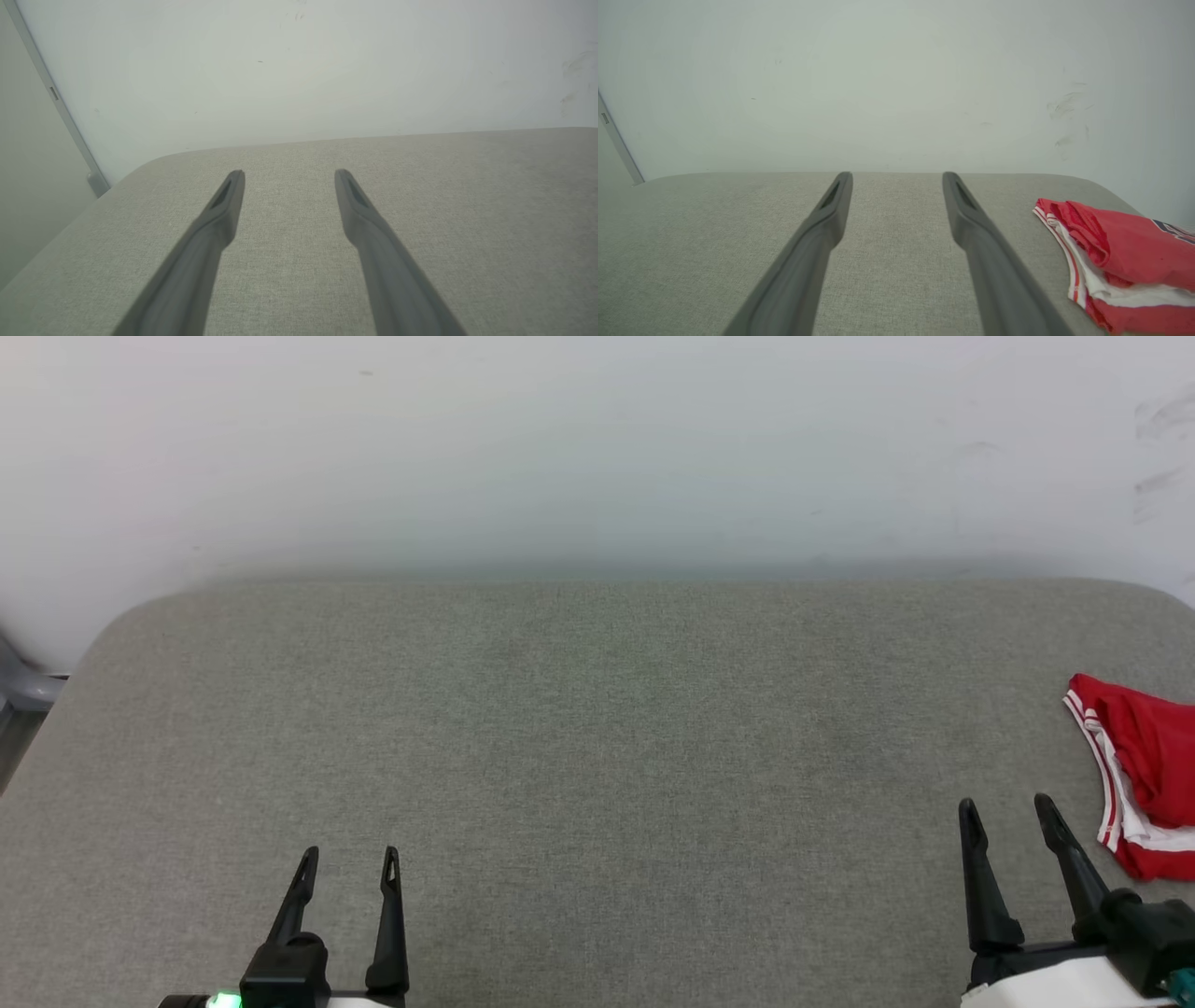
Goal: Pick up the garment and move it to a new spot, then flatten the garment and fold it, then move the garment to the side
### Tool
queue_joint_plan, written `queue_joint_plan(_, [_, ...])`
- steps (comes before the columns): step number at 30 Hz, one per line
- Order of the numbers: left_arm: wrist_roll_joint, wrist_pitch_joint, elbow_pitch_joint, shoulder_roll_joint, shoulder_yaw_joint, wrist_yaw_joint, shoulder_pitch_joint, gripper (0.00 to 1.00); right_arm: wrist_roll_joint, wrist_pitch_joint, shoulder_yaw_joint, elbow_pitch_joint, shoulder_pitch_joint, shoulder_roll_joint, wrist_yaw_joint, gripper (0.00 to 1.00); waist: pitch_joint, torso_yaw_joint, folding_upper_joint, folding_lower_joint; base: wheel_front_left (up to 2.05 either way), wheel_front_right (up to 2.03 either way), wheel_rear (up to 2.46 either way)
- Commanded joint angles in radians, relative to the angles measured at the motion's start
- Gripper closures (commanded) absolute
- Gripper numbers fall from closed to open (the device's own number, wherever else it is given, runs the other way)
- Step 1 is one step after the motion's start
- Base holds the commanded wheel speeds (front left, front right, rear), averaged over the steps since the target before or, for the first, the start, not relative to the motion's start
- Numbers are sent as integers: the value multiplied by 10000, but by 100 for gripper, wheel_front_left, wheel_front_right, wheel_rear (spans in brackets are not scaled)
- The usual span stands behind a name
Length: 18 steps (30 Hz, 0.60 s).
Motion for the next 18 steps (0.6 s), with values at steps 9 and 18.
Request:
queue_joint_plan(9, [-12,-21,-15,-55,99,-233,300,0,-127,109,-215,-507,710,168,-9,0,-169,-58,0,1,0,0,0])
queue_joint_plan(18, [20,-21,59,-125,134,-356,254,0,-33,273,-183,-649,864,188,-9,0,-191,-37,0,1,0,0,0])
